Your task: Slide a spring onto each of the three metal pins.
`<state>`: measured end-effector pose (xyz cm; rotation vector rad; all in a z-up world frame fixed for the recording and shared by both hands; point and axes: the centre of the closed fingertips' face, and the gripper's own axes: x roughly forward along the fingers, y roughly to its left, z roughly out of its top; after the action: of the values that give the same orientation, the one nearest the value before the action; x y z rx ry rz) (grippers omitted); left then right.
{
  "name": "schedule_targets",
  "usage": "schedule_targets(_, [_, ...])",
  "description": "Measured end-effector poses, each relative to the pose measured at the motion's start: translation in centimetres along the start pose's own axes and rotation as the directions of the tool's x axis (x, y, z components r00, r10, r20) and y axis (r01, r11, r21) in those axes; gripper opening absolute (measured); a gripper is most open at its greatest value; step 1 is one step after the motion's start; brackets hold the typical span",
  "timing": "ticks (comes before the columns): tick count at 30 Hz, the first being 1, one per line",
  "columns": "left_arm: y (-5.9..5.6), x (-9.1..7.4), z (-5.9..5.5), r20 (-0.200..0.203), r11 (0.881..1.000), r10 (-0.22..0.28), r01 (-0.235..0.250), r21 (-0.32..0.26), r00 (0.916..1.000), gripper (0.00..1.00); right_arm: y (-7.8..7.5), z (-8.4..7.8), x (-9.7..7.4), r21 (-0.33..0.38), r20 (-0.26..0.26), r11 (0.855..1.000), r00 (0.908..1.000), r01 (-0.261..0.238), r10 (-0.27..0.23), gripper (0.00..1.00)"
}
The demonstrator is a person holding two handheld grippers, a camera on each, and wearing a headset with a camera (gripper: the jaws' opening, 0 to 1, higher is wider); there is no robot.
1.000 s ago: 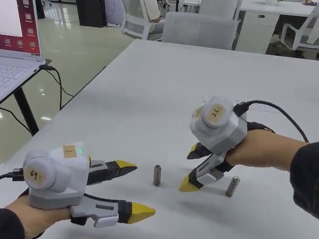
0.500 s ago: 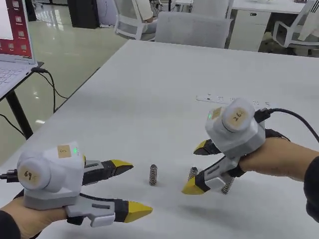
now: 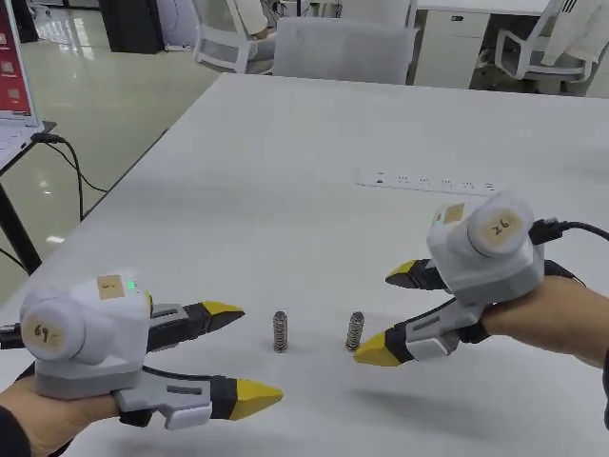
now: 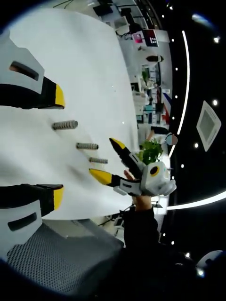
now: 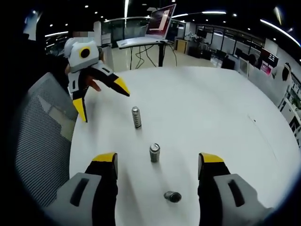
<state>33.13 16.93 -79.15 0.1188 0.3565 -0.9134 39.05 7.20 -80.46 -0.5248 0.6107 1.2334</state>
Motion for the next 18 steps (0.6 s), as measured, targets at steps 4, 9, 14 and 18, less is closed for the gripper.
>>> schedule_targets(4, [-0.1,0.2,0.1,0.000,1.000,-0.005,0.005,-0.001,1.0000,0.60,-0.1,-0.4,-0.7,0.029,0.029,0.999,0.9992,0.025,-0.026,0.70])
schedule_targets(9, [-0.2,0.3,0.4,0.000,1.000,-0.009,0.009,-0.001,1.0000,0.61,-0.1,-1.0,-1.5,0.060,0.069,0.997,0.9961,0.052,-0.056,0.70])
schedule_targets(14, [-0.3,0.4,0.5,0.003,1.000,-0.011,0.011,-0.003,0.9999,0.61,0.0,-1.9,-2.0,0.083,0.090,0.994,0.9927,0.072,-0.080,0.72])
schedule_targets(18, [-0.3,0.4,0.5,0.002,1.000,-0.012,0.012,-0.005,0.9999,0.63,0.3,-2.5,-2.6,0.093,0.107,0.992,0.9900,0.081,-0.091,0.72])
